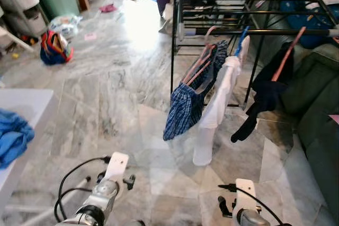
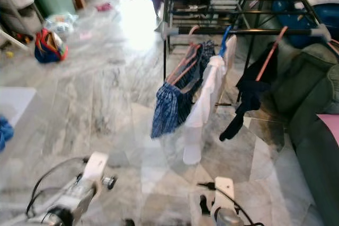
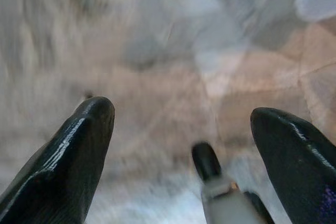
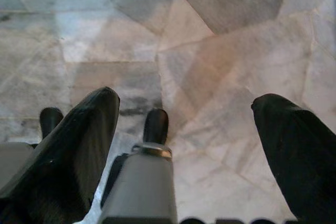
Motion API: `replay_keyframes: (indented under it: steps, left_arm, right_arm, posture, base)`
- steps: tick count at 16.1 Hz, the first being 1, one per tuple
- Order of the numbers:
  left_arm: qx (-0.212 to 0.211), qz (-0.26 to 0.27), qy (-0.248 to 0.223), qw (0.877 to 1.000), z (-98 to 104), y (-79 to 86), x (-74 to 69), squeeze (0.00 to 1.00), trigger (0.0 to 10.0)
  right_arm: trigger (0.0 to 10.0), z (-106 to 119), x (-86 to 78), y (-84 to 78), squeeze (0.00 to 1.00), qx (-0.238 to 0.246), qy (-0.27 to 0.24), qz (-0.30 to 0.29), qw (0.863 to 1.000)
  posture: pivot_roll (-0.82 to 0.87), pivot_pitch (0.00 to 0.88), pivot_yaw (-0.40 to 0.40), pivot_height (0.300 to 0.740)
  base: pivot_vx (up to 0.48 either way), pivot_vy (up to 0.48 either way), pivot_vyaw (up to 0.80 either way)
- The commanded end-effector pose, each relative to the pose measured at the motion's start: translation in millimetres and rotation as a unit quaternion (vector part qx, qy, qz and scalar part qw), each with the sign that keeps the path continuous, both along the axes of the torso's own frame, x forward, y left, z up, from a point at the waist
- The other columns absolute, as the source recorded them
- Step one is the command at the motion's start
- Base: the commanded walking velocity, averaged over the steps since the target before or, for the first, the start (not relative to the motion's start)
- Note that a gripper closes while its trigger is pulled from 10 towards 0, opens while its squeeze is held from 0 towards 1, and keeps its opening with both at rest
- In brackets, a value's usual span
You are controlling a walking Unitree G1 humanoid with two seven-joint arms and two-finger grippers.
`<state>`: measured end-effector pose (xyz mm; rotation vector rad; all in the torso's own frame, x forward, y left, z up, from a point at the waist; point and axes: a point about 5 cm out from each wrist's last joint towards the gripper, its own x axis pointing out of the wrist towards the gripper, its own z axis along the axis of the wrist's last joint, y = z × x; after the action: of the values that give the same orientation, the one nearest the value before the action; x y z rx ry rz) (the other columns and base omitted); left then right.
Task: Hang hanger
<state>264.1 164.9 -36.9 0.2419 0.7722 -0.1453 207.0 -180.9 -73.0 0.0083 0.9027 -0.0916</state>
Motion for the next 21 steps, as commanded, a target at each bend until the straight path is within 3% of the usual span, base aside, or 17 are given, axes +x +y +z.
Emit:
replay_keyframes:
  steps: [1, 5, 6, 8, 10, 12, 15, 16, 18, 19, 21]
  left_arm:
    - [0.003, -0.007, 0.033, 0.999, -10.8, -0.3, -13.8, 0.0, 10.0]
    - [0.002, 0.001, 0.013, 1.0, -7.1, -0.2, -9.2, 0.0, 10.0]
    - [-0.006, -0.001, -0.014, 1.0, 0.7, -1.4, 0.2, 0.0, 10.0]
    - [-0.04, -0.016, -0.1, 0.994, 35.0, -11.2, 37.2, 0.0, 10.0]
    - [-0.061, -0.042, -0.158, 0.985, 67.0, -15.4, 64.7, 0.0, 10.0]
    - [-0.065, -0.072, -0.178, 0.979, 80.1, -15.3, 73.7, 0.0, 10.0]
    - [-0.054, -0.116, -0.236, 0.963, 108.2, -0.2, 87.8, 0.0, 10.0]
    - [-0.058, -0.125, -0.267, 0.954, 115.8, 1.6, 89.0, 0.0, 10.0]
    - [-0.062, -0.128, -0.306, 0.941, 121.2, 1.0, 86.9, 0.0, 10.0]
    - [-0.058, -0.127, -0.369, 0.919, 127.6, -1.5, 79.2, 0.0, 10.0]
    - [-0.071, -0.08, -0.399, 0.911, 130.0, 3.6, 73.8, 0.0, 10.0]
  right_arm:
    - [10.0, -2.5, -4.1, 2.4, 0.0, -0.007, 0.006, 0.014, 1.0]
    - [10.0, -2.2, -5.1, -5.3, 0.0, -0.029, 0.009, 0.004, 1.0]
    - [10.0, 2.5, 2.2, -10.6, 0.0, -0.022, -0.004, -0.016, 1.0]
    - [10.0, 34.5, 45.7, -25.0, 0.0, -0.013, -0.092, -0.028, 0.995]
    - [10.0, 58.8, 72.7, -29.4, 0.0, -0.018, -0.146, 0.002, 0.989]
    - [10.0, 73.5, 86.6, -28.0, 0.0, -0.014, -0.187, 0.02, 0.982]
    - [10.0, 106.4, 109.2, -30.3, 0.0, -0.067, -0.273, 0.058, 0.958]
    - [10.0, 114.9, 110.6, -32.4, 0.0, -0.072, -0.307, 0.056, 0.947]
    - [10.0, 118.0, 107.0, -35.2, 0.0, -0.091, -0.325, 0.049, 0.94]
    - [10.0, 116.1, 96.7, -37.1, 0.0, -0.093, -0.336, 0.042, 0.936]
    - [10.0, 115.9, 86.4, -36.8, 0.0, -0.085, -0.352, 0.032, 0.931]
  posture:
    - [-0.05, 0.043, 0.018, 0.74]
    - [-0.05, 0.042, 0.012, 0.74]
    - [-0.05, 0.043, 0.011, 0.74]
    - [-0.06, 0.057, 0.01, 0.74]
    - [-0.06, 0.069, 0.009, 0.74]
    - [-0.06, 0.081, 0.013, 0.74]
    - [-0.05, 0.111, 0.039, 0.74]
    - [-0.05, 0.114, 0.04, 0.74]
    - [-0.05, 0.122, 0.041, 0.74]
    - [-0.04, 0.131, 0.038, 0.74]
    - [-0.03, 0.138, 0.036, 0.74]
  base:
    - [0.0, 0.0, 0.0]
    - [0.0, 0.0, 0.0]
    - [0.0, 0.0, 0.0]
    - [0.0, 0.0, 0.0]
    - [0.0, 0.0, 0.0]
    - [0.0, 0.0, 0.0]
    - [0.0, 0.0, 0.0]
    - [0.0, 0.0, 0.0]
    - [0.0, 0.0, 0.0]
    - [0.0, 0.0, 0.0]
    - [0.0, 0.0, 0.0]
